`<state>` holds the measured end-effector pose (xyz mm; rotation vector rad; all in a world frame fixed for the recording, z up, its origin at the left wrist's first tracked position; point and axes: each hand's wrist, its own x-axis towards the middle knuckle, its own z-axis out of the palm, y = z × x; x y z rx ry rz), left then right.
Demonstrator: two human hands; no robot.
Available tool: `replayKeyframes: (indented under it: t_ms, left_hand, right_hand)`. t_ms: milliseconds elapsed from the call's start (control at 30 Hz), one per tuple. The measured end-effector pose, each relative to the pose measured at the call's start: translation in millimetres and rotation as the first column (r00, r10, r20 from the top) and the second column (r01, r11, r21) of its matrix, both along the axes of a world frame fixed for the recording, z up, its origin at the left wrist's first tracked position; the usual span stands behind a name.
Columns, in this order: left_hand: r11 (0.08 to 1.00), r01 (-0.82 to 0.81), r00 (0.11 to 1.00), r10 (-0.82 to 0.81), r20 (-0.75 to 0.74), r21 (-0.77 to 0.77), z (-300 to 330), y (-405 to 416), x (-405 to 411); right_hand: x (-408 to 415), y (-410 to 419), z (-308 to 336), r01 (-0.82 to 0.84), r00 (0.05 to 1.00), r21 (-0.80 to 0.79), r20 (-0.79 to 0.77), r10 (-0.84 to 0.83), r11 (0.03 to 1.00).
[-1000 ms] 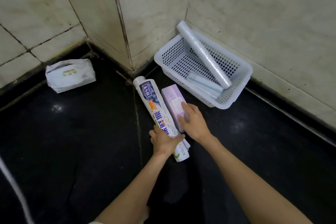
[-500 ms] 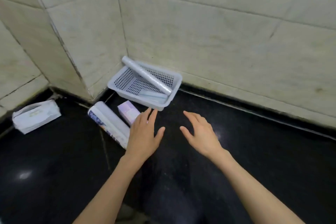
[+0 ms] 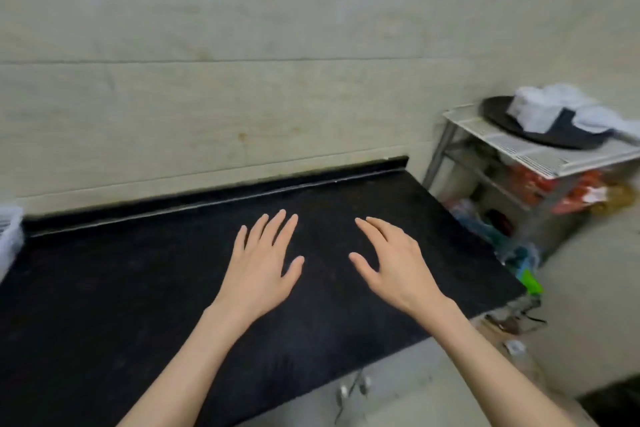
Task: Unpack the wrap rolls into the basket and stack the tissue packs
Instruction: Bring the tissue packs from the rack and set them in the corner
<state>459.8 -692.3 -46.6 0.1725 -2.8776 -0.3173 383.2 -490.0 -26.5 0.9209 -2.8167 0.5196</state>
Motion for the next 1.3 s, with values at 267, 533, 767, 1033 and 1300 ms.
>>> replayKeyframes:
  t_ms: [267,533,767,1033,1300]
  left_hand:
    - [0.943,0.332,0.943,-0.332,-0.025,-0.007,10.0,165.6,-117.6]
    - [0.875,0.480,0.877,-0.478,-0.040,0.059,-8.5,296.9,-254.3]
    - [0.857,0.511,0.858,-0.505,-0.092,0.068,20.9,374.1,-382.8]
    - [0.888,0.454,0.891,-0.453,-0.027,0.071,22.6,422.4,-508.8]
    - [0.959,0.261,0.964,-0.264,0.020,0.108,21.4,455.7,-614.0]
  right_hand:
    - [-51.1,181.1,-1.6,0.334,0.943,0.008,0.003,-0.334,0.943]
    - [-155.8,313.9,-8.0,0.482,0.876,0.040,0.008,-0.483,0.875]
    - [-276.9,394.1,22.7,0.515,0.856,-0.001,-0.037,-0.515,0.857]
    - [-414.0,434.1,29.6,0.442,0.896,-0.096,0.004,-0.444,0.892]
    - [-579.1,429.3,38.1,0.363,0.932,-0.216,0.095,-0.351,0.906]
